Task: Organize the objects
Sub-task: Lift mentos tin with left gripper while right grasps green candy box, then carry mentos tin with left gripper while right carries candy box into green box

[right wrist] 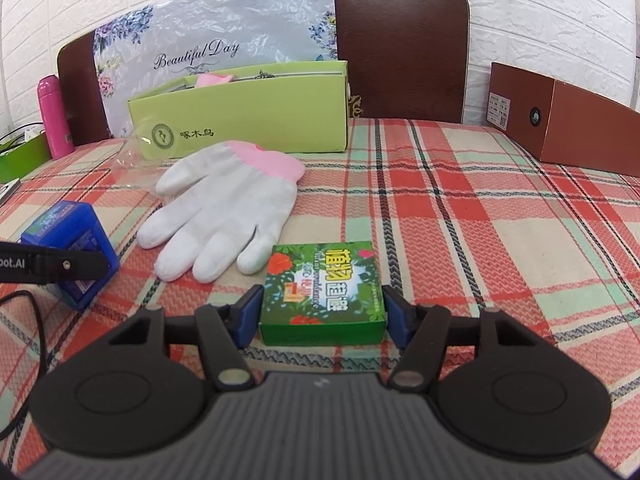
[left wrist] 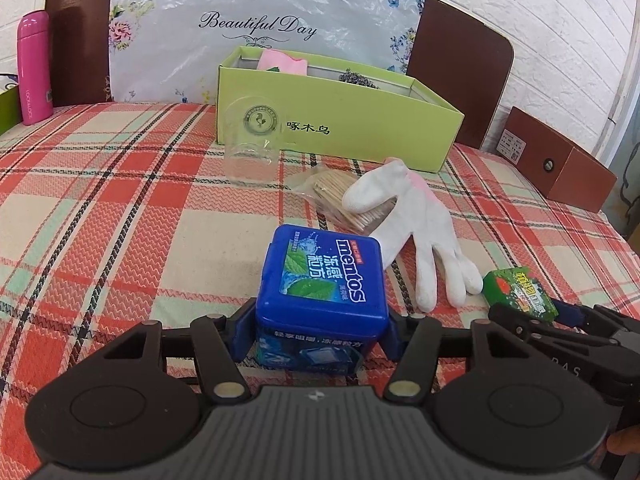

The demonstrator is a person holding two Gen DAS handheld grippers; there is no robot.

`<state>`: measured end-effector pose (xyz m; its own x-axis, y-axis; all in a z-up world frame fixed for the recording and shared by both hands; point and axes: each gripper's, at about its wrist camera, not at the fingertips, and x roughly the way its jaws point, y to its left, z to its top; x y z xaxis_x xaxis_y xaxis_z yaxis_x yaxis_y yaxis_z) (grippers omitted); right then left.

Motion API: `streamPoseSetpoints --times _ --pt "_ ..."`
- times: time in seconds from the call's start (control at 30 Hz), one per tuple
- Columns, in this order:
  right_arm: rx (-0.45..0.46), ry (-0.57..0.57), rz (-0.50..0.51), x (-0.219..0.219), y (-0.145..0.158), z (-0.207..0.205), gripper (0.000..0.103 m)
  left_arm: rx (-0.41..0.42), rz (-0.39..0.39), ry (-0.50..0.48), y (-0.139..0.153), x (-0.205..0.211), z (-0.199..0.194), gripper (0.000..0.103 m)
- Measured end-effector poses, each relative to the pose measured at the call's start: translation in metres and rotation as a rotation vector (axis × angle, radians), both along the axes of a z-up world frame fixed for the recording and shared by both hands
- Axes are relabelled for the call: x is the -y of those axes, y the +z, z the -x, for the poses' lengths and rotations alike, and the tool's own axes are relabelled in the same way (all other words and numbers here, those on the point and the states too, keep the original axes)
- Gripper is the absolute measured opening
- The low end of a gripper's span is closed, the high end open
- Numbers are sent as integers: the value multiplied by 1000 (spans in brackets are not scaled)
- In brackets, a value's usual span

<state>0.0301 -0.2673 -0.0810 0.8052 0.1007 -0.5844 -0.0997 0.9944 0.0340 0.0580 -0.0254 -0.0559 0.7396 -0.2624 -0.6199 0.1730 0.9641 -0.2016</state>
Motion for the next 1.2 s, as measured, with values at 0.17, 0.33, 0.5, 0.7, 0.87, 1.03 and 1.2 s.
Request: streamPoseSetpoints --times 0.17,0.33,0.5,0.7,0.87,1.03,1.2 --pt "2 0 2 0 0 1 61 18 2 6 -2 -2 2 61" --pt "9 0 -9 1 0 2 60 32 11 20 -1 -5 7 61" --pt "33 11 -66 4 3 10 60 49 5 19 4 -10 16 61" --pt "99 58 -110 -4 19 19 60 103 20 9 27 -18 16 61" --pt "193 110 -98 -15 46 8 60 161 10 -21 52 -14 3 61" --pt "276 133 -80 -18 69 -19 60 174 63 -45 73 -11 -22 61" --pt "346 121 -85 -17 90 -64 60 189 42 -24 91 -1 -63 61"
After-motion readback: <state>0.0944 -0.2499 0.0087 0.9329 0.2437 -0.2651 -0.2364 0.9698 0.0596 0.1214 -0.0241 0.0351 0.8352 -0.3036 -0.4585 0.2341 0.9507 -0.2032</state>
